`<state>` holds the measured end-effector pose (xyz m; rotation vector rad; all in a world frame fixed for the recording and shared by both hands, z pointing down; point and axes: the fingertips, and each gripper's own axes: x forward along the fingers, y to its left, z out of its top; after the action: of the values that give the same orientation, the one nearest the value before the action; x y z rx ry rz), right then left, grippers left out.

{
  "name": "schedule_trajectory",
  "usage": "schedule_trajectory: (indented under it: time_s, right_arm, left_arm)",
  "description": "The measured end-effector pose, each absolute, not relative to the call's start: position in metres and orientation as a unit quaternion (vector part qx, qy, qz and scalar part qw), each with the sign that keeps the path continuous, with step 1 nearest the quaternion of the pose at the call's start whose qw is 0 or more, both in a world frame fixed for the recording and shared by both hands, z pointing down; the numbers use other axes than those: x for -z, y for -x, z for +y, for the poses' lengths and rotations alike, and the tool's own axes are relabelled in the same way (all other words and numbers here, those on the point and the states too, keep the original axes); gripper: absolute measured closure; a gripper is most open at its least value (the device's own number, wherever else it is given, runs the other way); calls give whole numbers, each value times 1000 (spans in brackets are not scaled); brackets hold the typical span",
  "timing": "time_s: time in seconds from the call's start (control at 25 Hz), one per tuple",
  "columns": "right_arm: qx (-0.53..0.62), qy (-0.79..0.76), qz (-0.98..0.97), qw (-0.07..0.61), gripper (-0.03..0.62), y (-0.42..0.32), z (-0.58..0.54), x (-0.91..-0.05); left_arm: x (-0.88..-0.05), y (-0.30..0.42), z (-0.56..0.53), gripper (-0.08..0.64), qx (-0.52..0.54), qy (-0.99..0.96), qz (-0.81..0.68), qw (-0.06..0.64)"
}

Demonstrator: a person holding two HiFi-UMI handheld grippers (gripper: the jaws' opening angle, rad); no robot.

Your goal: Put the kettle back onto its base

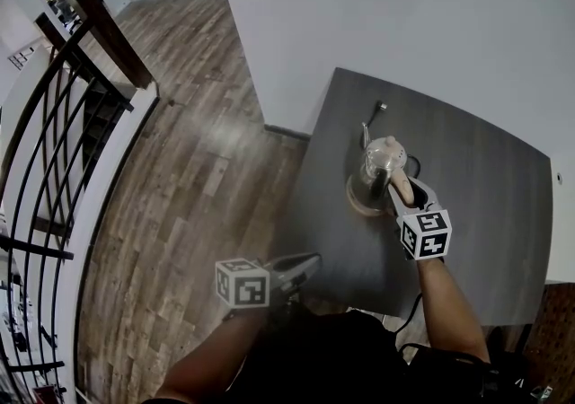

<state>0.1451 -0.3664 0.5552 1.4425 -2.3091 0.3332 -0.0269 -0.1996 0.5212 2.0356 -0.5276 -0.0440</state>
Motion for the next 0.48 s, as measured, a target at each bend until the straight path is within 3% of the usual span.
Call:
schedule_trajectory:
  time_s: [0.48]
  right_arm:
    - [-122,-520,-821,204,413,-152,-351,-572]
  left_arm:
    - [-520,23,-192,560,16,-842,-216,494]
